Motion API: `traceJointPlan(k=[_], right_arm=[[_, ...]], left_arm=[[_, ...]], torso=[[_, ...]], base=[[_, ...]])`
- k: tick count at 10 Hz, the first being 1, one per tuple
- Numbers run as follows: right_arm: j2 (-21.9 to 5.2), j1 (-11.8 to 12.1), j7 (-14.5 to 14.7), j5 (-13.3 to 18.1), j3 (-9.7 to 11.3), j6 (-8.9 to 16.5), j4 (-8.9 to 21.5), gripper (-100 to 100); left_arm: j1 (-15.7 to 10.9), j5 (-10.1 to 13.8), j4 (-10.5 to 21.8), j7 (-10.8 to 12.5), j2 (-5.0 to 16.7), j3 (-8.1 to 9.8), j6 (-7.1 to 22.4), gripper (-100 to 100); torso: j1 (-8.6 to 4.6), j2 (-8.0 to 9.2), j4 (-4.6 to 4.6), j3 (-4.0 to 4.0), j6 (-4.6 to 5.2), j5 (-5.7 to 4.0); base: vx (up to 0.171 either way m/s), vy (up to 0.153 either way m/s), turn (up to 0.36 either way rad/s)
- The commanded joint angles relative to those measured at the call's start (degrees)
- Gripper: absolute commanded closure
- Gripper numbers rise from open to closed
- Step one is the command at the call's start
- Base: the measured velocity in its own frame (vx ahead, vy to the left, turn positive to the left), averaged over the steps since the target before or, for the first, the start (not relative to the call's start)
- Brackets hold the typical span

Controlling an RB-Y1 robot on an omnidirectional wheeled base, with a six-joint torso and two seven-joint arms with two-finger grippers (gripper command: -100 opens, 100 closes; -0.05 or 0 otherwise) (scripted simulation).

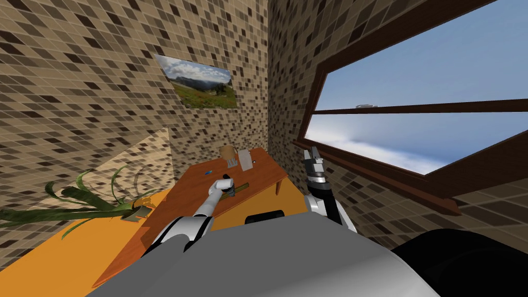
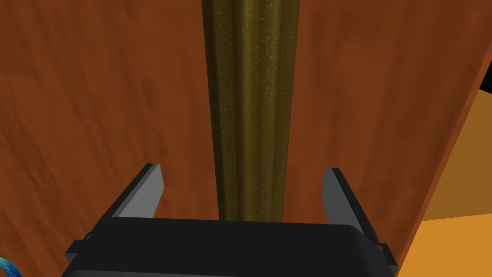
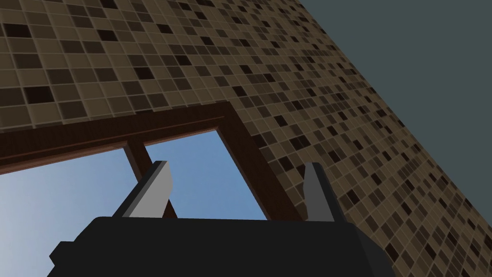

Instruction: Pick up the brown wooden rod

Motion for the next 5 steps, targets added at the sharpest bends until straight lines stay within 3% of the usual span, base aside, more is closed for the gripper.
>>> traceJointPlan(k=[1, 2, 5], right_arm=[[0.0, 0.0, 0.0, 0.0, 0.0, 0.0, 0.0, 0], [0.0, 0.0, 0.0, 0.0, 0.0, 0.0, 0.0, 0], [0.0, 0.0, 0.0, 0.0, 0.0, 0.0, 0.0, 0]], left_arm=[[0.0, 0.0, 0.0, 0.0, 0.0, 0.0, 0.0, 0], [0.6, -0.4, 1.3, -0.4, -0.5, 0.25, -1.9, -100], [1.6, -0.9, 3.2, -1.0, -1.3, 0.63, -4.7, -100]], torso=[[0.0, 0.0, 0.0, 0.0, 0.0, 0.0], [0.01, 0.02, 0.01, 0.01, 0.0, 0.0], [0.04, -0.12, -0.03, -0.07, -0.01, 0.01]], base=[[0.0, 0.0, 0.0], [0.039, 0.005, -0.004], [0.05, 0.007, -0.001]])
